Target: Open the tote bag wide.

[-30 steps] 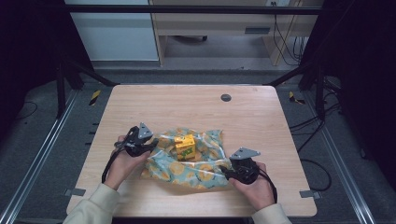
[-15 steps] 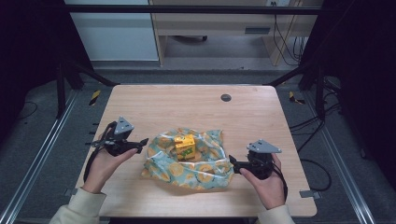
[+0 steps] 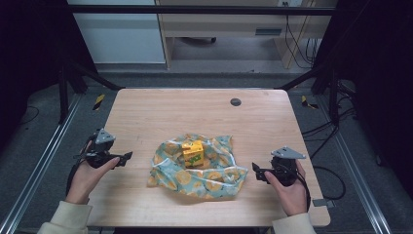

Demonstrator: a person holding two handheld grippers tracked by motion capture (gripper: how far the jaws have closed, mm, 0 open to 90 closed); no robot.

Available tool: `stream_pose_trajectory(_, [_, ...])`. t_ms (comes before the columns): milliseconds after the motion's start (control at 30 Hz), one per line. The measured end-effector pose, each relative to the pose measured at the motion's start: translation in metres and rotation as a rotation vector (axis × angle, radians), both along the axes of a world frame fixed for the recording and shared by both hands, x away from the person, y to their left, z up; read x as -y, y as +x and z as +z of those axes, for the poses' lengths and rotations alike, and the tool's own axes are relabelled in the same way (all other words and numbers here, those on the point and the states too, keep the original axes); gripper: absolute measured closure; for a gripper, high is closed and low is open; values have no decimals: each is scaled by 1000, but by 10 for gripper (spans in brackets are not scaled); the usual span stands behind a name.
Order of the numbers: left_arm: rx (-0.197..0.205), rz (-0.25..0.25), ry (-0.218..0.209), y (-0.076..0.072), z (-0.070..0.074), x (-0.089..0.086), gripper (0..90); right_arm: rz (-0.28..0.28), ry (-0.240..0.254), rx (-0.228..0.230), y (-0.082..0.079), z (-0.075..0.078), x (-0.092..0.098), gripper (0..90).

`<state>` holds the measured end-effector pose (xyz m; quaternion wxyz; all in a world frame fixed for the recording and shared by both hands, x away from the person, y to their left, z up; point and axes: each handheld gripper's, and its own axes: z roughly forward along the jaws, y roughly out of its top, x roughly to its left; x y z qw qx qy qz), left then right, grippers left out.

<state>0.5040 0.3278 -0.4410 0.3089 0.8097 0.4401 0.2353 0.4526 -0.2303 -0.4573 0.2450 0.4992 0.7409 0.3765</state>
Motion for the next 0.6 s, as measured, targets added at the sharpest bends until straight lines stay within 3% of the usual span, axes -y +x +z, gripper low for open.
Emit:
stream_pose_trajectory(267, [-47,38,35,-4,-27,-14,106,-27,-11,-67,11,-16,10,71])
stream_pose_trajectory(333, [-61,50,6,-8,-34,-13,104,-34,-7,-90,14,-21,10,74])
stream_pose_trajectory(400, [-86,23,21,-11,-38,-6,100,-30,-17,-112,15,-26,10,75])
stream_pose_trajectory(500, [-56,-6,55,-14,-36,4,91,-37,-16,-117,14,-27,10,75])
stream_pose_trajectory(600, [-57,-27,64,-12,-38,10,86,-40,-21,-127,11,-29,10,76])
